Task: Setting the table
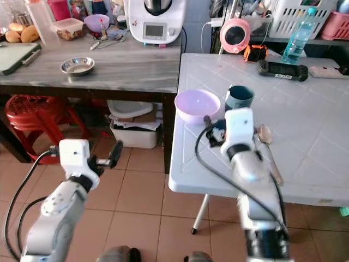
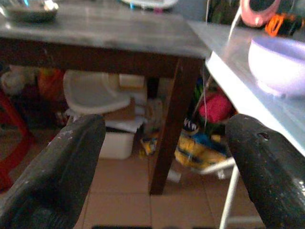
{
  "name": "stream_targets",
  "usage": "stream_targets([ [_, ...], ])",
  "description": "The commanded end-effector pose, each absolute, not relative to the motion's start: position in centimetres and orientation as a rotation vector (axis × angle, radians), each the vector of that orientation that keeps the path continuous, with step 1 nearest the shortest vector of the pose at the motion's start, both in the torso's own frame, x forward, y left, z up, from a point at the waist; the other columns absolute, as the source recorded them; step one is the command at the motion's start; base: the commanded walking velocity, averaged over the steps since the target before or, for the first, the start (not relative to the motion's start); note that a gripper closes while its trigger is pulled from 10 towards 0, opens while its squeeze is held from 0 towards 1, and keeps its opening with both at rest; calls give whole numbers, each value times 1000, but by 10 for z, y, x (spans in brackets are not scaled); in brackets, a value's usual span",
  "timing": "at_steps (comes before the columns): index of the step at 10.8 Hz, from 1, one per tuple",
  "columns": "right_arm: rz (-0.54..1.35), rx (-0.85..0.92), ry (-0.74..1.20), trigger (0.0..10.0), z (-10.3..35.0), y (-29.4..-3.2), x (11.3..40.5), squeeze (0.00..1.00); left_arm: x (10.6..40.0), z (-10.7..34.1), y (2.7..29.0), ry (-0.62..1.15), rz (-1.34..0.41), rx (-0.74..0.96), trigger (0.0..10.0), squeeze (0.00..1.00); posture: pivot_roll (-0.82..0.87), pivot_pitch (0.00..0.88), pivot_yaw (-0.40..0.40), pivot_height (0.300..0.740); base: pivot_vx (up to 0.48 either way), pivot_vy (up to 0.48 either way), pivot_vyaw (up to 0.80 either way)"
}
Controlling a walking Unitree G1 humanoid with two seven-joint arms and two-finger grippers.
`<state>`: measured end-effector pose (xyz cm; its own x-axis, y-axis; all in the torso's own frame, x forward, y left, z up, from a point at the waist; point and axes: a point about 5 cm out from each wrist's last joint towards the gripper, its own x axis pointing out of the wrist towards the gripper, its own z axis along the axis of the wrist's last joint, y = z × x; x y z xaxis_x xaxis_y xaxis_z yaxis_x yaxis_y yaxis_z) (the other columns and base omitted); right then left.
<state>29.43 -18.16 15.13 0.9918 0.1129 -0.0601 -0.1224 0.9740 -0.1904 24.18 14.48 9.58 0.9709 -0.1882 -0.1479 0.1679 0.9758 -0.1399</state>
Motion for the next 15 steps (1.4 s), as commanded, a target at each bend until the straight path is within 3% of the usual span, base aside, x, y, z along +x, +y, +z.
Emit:
stream_targets([
  [1, 168, -225, 73, 10000, 153, -181, 299, 0, 240, 99, 146, 165, -189, -120, 10000, 0, -24, 28, 56, 740, 0, 0, 0],
  [5, 417, -365, 171, 10000, 167, -183, 318, 0, 230, 95, 147, 244, -239, -84, 10000, 0, -25, 77, 87, 740, 0, 0, 0],
  [10, 596, -500, 154, 10000, 185, -172, 330, 0, 212, 94, 154, 352, -284, -54, 10000, 0, 5, 143, 132, 740, 0, 0, 0],
  [15, 777, -611, 177, 10000, 191, -163, 340, 0, 207, 91, 150, 405, -312, -44, 10000, 0, -2, 144, 128, 740, 0, 0, 0],
])
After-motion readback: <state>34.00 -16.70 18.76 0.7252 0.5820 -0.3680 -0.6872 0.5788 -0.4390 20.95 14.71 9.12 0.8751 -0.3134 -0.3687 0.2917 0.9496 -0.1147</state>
